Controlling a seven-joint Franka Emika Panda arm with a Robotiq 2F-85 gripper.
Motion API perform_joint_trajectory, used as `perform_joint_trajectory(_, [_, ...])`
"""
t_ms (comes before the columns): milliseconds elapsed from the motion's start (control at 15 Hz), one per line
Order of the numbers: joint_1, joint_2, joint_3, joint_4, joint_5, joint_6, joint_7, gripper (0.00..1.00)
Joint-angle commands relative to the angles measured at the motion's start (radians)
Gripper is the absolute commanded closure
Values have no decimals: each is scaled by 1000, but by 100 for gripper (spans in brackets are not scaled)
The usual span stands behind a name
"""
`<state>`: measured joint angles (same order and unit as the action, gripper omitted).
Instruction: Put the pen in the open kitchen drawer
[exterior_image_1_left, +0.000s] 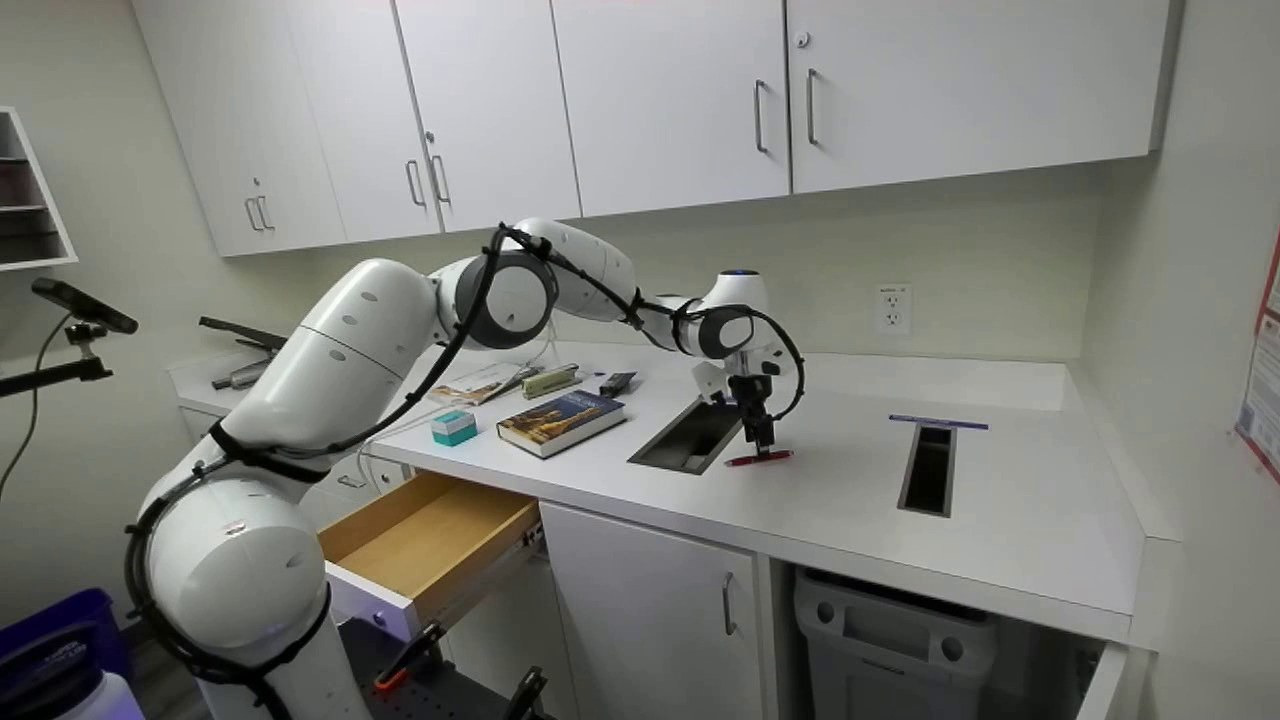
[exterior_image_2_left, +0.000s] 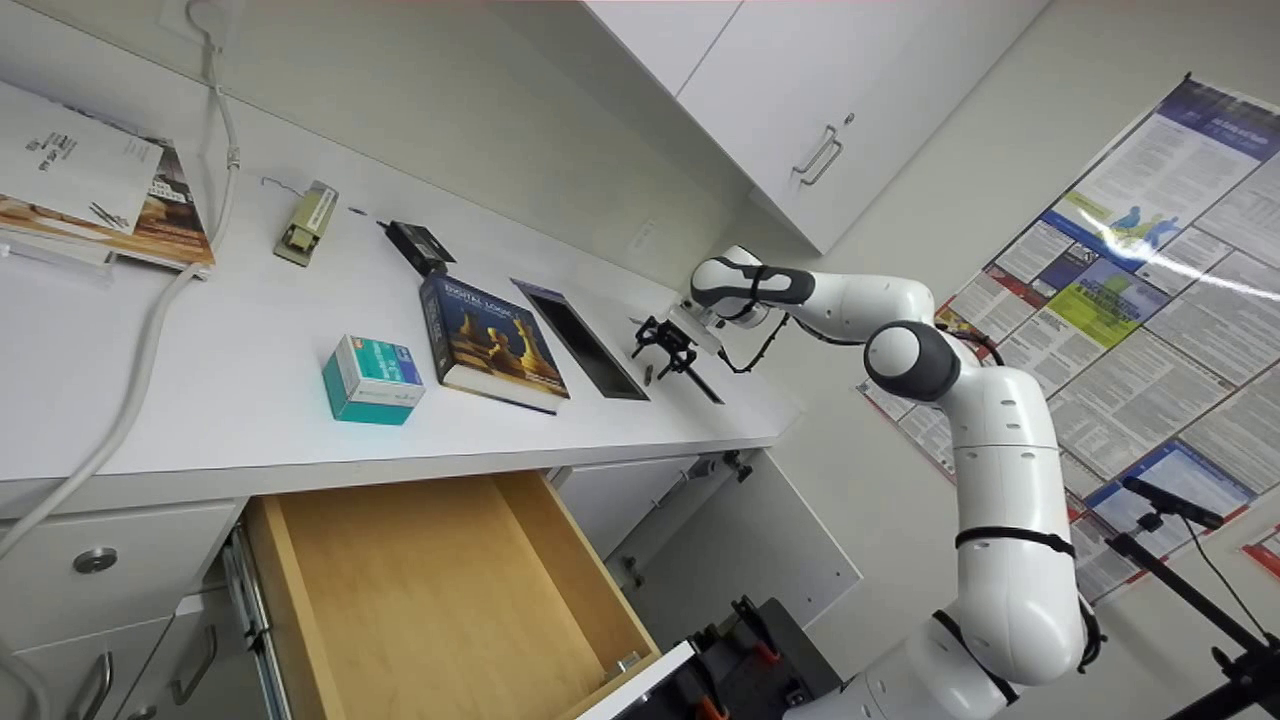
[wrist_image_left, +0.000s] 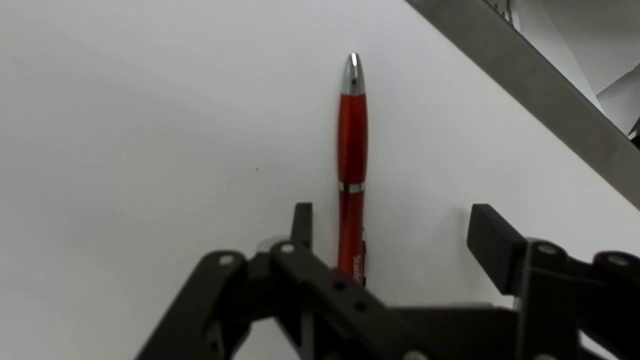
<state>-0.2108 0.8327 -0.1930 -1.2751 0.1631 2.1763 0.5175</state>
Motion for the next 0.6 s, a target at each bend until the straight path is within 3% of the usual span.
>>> perform_joint_trajectory(0, [-4,41,-10,81,4,-63,28,51])
perform_joint_trajectory(400, [-15,66,-8,122,6,-83,27,95])
perform_joint_trajectory(533, [-15,76,-10,138,2,-93,31,100])
